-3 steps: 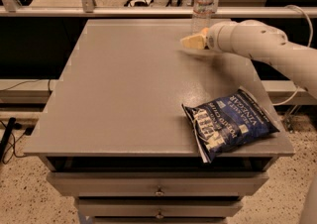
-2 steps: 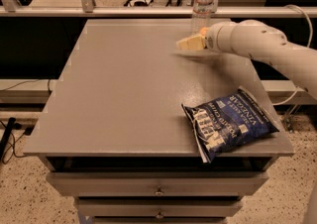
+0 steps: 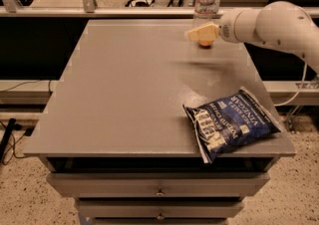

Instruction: Move orange near water bottle

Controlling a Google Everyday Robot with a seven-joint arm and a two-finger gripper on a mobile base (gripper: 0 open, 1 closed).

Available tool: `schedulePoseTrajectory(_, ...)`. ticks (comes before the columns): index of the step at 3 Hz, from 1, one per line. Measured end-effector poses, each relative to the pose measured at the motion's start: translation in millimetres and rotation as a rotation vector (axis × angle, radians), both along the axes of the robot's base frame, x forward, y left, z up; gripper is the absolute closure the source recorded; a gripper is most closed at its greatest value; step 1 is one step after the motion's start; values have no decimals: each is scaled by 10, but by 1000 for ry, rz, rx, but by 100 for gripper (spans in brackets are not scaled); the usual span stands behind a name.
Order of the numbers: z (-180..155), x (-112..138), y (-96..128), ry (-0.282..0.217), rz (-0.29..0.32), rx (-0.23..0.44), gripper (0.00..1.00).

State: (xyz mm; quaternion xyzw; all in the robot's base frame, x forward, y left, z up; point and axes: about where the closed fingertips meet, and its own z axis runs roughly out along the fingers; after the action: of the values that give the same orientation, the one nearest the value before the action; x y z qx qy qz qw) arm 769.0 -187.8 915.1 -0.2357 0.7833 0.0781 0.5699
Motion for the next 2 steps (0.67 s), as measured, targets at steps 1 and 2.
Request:
schedulePoseTrajectory(1, 352, -269, -227, -3, 73, -2, 0)
schedulePoseTrajectory(2, 600, -697, -553, 20, 124, -19, 0)
